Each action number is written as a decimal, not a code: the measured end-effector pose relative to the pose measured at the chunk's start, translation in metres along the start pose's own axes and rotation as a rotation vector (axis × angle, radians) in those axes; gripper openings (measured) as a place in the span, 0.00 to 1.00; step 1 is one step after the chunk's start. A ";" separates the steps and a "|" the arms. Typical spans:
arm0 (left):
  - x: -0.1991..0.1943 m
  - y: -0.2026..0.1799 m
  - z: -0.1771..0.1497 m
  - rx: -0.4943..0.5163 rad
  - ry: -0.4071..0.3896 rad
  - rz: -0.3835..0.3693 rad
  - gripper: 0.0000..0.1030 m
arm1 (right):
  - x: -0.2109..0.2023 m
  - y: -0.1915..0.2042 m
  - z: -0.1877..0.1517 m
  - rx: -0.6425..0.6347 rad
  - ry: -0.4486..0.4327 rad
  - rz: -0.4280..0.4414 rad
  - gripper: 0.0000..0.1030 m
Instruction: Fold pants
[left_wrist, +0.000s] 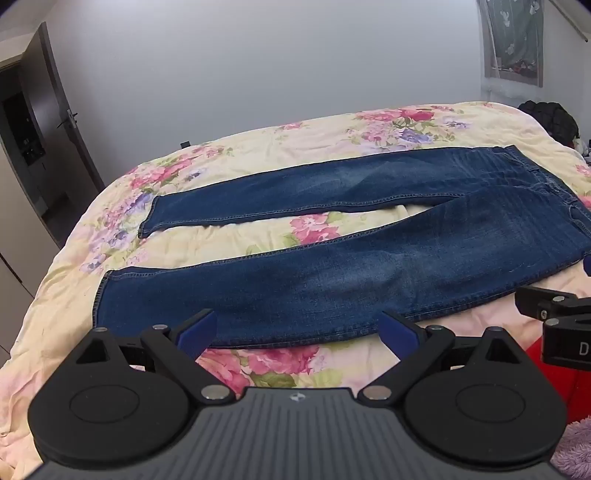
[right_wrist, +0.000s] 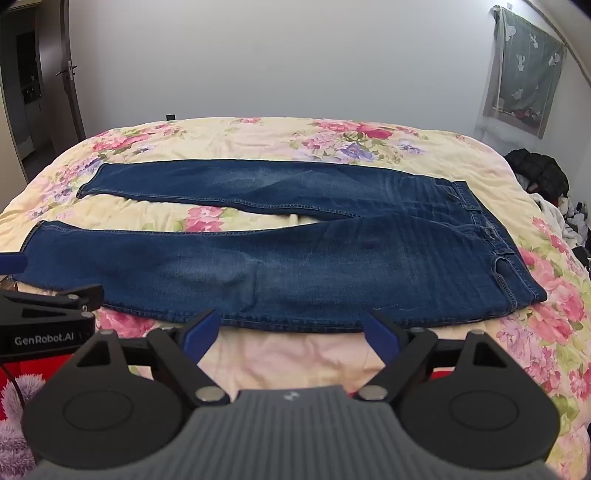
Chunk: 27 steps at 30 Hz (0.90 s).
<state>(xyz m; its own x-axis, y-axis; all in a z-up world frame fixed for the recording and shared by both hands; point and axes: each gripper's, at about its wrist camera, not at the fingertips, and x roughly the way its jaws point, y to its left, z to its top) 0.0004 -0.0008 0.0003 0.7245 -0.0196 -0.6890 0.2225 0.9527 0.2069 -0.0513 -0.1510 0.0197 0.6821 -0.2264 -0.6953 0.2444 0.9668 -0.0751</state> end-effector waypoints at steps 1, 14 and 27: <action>0.000 -0.001 0.001 0.001 0.000 -0.008 1.00 | 0.000 -0.001 0.001 0.000 0.003 0.001 0.80; -0.005 0.000 0.000 -0.012 -0.025 -0.001 1.00 | 0.001 -0.004 0.001 0.021 -0.006 -0.004 0.80; -0.004 0.003 0.002 -0.031 -0.025 0.009 1.00 | 0.000 0.001 0.001 0.018 -0.012 -0.003 0.80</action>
<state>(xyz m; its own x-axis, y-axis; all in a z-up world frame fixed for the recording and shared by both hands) -0.0010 0.0019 0.0052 0.7422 -0.0185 -0.6699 0.1965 0.9617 0.1911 -0.0504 -0.1505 0.0204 0.6894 -0.2308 -0.6866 0.2590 0.9638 -0.0638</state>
